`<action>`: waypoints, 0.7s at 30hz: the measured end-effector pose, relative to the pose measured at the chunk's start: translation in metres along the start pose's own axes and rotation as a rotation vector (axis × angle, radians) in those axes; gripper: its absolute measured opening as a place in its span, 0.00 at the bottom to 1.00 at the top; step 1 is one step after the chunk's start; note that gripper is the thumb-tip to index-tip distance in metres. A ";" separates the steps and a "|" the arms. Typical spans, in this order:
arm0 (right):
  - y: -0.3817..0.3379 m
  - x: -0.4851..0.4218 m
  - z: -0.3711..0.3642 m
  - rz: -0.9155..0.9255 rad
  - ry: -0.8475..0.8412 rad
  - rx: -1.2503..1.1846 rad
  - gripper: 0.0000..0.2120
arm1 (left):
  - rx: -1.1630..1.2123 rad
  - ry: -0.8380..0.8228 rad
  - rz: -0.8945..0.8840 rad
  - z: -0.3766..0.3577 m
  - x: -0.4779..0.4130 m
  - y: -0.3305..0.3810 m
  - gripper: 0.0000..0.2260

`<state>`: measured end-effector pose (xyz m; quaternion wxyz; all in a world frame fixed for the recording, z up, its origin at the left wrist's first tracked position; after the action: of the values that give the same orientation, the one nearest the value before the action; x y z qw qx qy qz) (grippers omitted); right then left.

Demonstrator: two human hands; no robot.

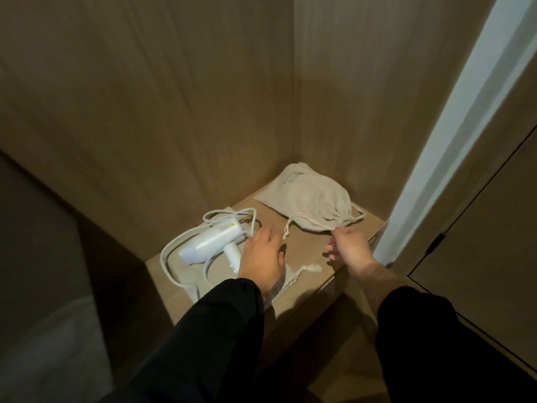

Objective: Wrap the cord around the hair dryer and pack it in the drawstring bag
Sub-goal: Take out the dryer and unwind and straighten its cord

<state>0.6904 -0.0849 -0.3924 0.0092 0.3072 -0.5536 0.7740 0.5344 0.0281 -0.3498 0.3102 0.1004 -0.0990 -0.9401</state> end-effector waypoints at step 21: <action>0.059 0.089 -0.129 0.094 -0.384 0.328 0.29 | 0.856 0.250 1.321 -0.024 0.170 -0.127 0.23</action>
<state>0.5375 -0.0255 -0.4256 -0.1821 0.4200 -0.4258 0.7805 0.3354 0.0229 -0.4261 0.7466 0.2360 -0.4550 -0.4241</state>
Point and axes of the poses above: each hand's wrist, its own x-axis away from the middle knuckle, its own z-axis out of the back of the hand, y = z × x, the point moved 8 cm from there along -x, towards the middle knuckle, and after that the axes turned 6 degrees about y, right-handed, at the moved point
